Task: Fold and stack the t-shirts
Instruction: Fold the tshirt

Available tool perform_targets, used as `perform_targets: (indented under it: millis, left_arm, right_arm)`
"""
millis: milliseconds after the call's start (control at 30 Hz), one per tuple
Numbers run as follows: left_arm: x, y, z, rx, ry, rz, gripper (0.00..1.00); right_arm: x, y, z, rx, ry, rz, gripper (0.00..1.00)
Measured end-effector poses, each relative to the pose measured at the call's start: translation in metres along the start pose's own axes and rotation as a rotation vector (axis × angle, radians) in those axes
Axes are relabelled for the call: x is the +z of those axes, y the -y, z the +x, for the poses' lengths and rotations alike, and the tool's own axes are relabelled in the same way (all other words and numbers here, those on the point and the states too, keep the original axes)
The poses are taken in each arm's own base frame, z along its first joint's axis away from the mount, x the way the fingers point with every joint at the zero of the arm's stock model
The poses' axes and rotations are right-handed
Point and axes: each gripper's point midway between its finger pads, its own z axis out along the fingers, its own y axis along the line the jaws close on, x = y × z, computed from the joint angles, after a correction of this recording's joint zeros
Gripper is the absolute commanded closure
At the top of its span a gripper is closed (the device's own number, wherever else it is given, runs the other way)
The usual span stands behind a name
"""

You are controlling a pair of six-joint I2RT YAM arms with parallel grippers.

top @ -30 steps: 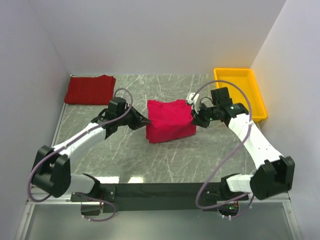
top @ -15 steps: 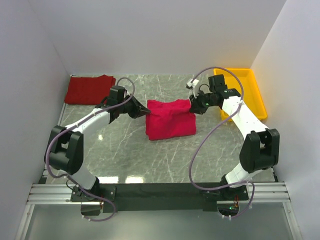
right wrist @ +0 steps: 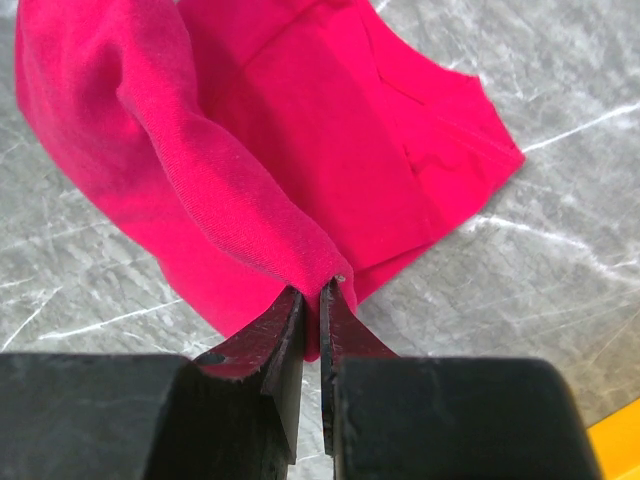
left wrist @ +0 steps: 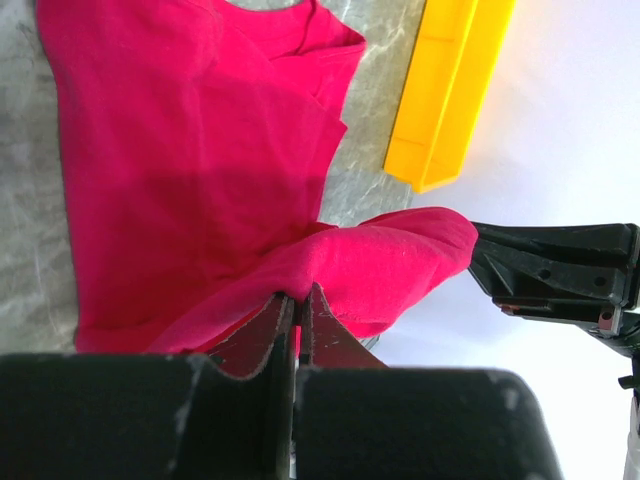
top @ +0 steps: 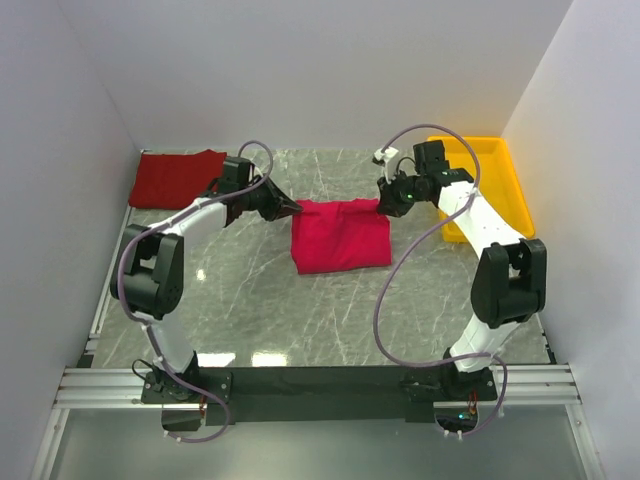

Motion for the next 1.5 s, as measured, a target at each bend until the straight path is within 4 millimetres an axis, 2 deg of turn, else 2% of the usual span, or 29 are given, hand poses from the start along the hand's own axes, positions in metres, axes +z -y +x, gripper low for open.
perform_targets:
  millis: [167, 567, 867, 1100, 1500]
  left_arm:
    - [0.008, -0.006, -0.006, -0.005, -0.013, -0.005, 0.99]
    - [0.014, -0.001, -0.024, 0.014, -0.005, 0.019, 0.99]
    - [0.026, -0.011, -0.031, -0.003, -0.014, 0.005, 0.99]
    - [0.030, -0.006, -0.039, 0.004, -0.008, 0.017, 0.99]
    - [0.039, -0.023, -0.037, -0.021, -0.026, -0.016, 0.99]
  right_arm:
    - [0.005, 0.006, 0.004, 0.028, -0.012, 0.017, 1.00]
    - [0.015, 0.025, 0.006, 0.068, -0.016, 0.059, 1.00]
    - [0.026, 0.036, 0.007, 0.107, -0.014, 0.088, 1.00]
    - [0.029, 0.045, 0.003, 0.122, -0.010, 0.115, 1.00]
    - [0.043, 0.051, 0.013, 0.139, -0.037, 0.111, 1.00]
